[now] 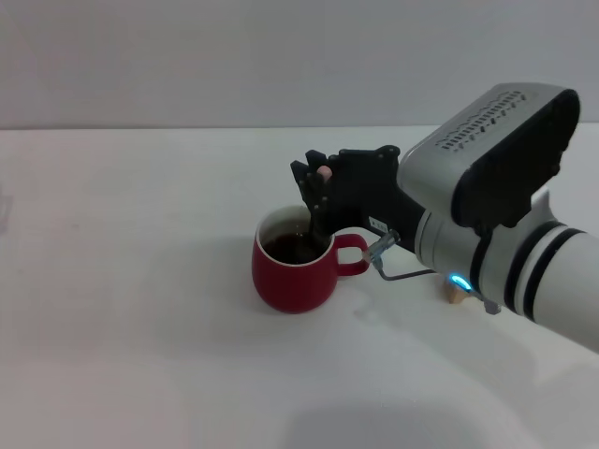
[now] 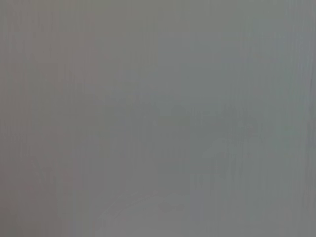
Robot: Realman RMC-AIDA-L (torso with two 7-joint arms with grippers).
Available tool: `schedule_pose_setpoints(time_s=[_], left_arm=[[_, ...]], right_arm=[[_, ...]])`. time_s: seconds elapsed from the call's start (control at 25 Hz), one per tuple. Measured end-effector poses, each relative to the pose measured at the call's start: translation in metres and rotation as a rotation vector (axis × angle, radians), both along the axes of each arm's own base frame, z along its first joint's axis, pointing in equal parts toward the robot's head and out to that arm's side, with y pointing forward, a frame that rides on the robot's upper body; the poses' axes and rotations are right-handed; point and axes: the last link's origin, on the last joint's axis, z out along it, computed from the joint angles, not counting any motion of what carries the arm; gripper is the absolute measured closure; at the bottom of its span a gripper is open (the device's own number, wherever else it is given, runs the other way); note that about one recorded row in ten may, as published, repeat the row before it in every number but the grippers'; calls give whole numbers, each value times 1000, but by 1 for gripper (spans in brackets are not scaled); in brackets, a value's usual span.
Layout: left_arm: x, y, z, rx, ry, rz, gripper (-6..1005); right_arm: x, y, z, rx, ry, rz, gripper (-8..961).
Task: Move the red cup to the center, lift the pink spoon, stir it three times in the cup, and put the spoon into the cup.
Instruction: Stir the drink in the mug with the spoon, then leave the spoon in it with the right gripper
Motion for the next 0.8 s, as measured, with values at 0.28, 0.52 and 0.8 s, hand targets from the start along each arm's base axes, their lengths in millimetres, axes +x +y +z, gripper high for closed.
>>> schedule_pose_setpoints(time_s=[0.28, 0.52, 0.8], left_arm=[[1, 1, 1, 2, -1, -5, 153], [1, 1, 0, 2, -2, -4, 153], [0, 1, 0, 2, -4, -1, 153]], right_arm=[[3, 8, -10, -29, -32, -1, 819], [-3, 9, -19, -65, -51, 15, 820], [-9, 10, -24, -84, -46, 27, 820]])
